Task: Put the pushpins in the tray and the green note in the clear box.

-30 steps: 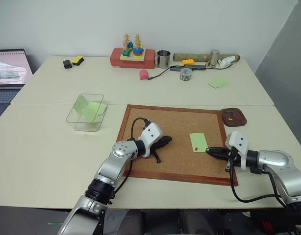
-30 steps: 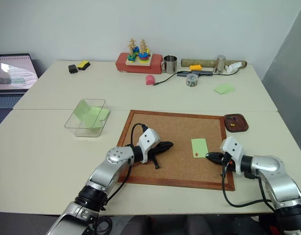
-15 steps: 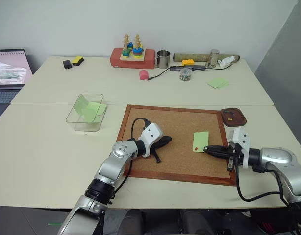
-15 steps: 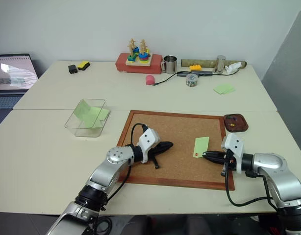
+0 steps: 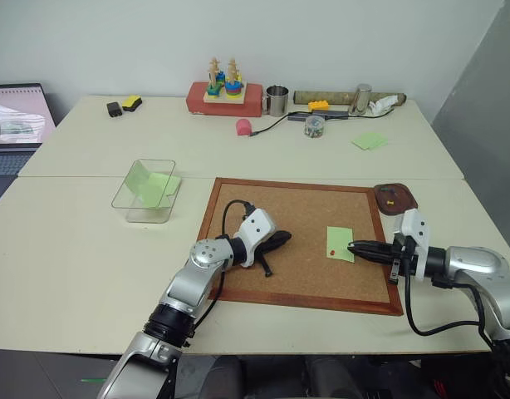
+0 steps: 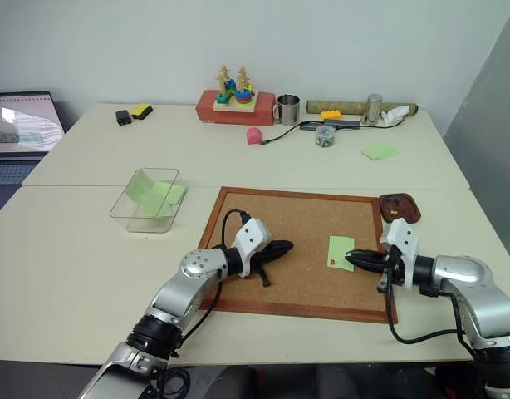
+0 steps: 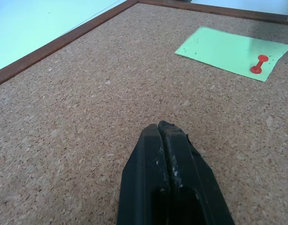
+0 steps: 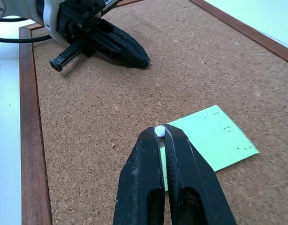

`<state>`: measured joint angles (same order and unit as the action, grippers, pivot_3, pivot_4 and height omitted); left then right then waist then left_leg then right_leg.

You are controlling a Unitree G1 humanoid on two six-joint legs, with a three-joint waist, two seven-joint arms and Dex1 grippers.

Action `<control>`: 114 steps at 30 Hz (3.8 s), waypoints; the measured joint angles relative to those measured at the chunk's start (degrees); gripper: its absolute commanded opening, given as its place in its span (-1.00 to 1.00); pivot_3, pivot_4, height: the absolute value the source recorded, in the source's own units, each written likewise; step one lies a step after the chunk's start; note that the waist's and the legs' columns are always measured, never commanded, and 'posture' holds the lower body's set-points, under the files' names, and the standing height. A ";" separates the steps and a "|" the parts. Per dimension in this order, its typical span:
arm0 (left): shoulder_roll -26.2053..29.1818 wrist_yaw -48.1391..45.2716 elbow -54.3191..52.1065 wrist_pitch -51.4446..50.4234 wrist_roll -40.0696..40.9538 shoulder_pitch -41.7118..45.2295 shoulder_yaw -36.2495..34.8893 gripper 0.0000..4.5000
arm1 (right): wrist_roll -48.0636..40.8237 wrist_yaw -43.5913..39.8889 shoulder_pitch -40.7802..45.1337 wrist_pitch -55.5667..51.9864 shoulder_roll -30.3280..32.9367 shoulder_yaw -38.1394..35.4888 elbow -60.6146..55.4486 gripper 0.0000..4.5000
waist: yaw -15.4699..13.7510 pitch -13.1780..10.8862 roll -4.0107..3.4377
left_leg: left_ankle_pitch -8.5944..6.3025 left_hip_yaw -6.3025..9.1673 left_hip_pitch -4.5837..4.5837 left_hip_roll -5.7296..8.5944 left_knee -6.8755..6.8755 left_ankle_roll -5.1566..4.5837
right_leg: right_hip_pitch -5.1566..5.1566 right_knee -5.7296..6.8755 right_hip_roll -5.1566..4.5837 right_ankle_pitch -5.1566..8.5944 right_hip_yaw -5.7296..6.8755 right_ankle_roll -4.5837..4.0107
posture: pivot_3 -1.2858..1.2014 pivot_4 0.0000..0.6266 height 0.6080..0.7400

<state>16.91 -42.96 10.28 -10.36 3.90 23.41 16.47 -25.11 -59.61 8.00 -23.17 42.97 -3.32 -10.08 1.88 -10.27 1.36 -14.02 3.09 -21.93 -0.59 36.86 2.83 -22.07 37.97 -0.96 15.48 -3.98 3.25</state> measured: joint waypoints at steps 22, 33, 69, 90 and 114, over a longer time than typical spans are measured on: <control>-0.37 0.57 0.85 0.63 -0.12 0.34 0.23 -1.00 | 19.85 27.57 23.25 9.35 -4.86 -1.07 37.26 -0.72 | 0.04 0.05 -0.09 | 0.02 -0.16 0.03 0.06 0.06 -0.02 | 0.03 -0.03 -0.06 -0.15 -0.13 0.07 | 0.03 -0.52 1.00; -0.34 0.83 0.46 0.72 -0.12 -0.02 0.31 -1.00 | 21.58 29.28 26.24 13.61 -6.16 -0.64 44.81 0.33 | 0.05 0.08 -0.15 | 0.01 -0.16 0.02 0.06 0.04 -0.02 | 0.02 -0.04 -0.06 -0.15 -0.13 0.07 | 0.03 -0.52 1.00; -0.18 0.14 1.22 0.97 -0.12 0.56 0.58 -1.00 | 8.69 8.00 0.89 6.97 -5.71 6.43 3.41 0.61 | -0.04 0.11 -0.22 | 0.00 -0.08 -0.02 0.04 0.03 -0.02 | 0.03 -0.19 -0.04 -0.17 -0.06 0.14 | 0.03 -0.52 1.00; -0.15 0.52 1.09 0.96 -0.13 0.45 0.60 -1.00 | 10.47 5.93 2.07 11.53 -8.14 8.70 8.70 -1.00 | 0.00 0.11 -0.22 | 0.00 -0.09 -0.02 0.04 0.04 -0.02 | 0.03 -0.19 -0.04 -0.18 -0.07 0.15 | 0.03 -0.52 1.00; -0.51 -1.51 -7.08 -12.96 13.67 1.12 -10.23 -0.43 | 19.21 4.18 11.88 25.58 -2.70 9.67 0.68 -1.00 | 0.21 -0.19 0.03 | 0.00 -0.02 -0.61 0.00 0.05 0.00 | -0.44 -0.21 -0.05 -0.22 0.01 0.20 | 0.03 -0.52 1.00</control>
<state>16.40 -44.47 3.20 -23.32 17.57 24.53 6.24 -5.91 -55.43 19.88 2.41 40.26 6.35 -9.40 2.09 -10.46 1.39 -14.02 3.07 -22.53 -0.59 36.91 2.83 -22.51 37.76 -1.01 15.26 -3.97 3.45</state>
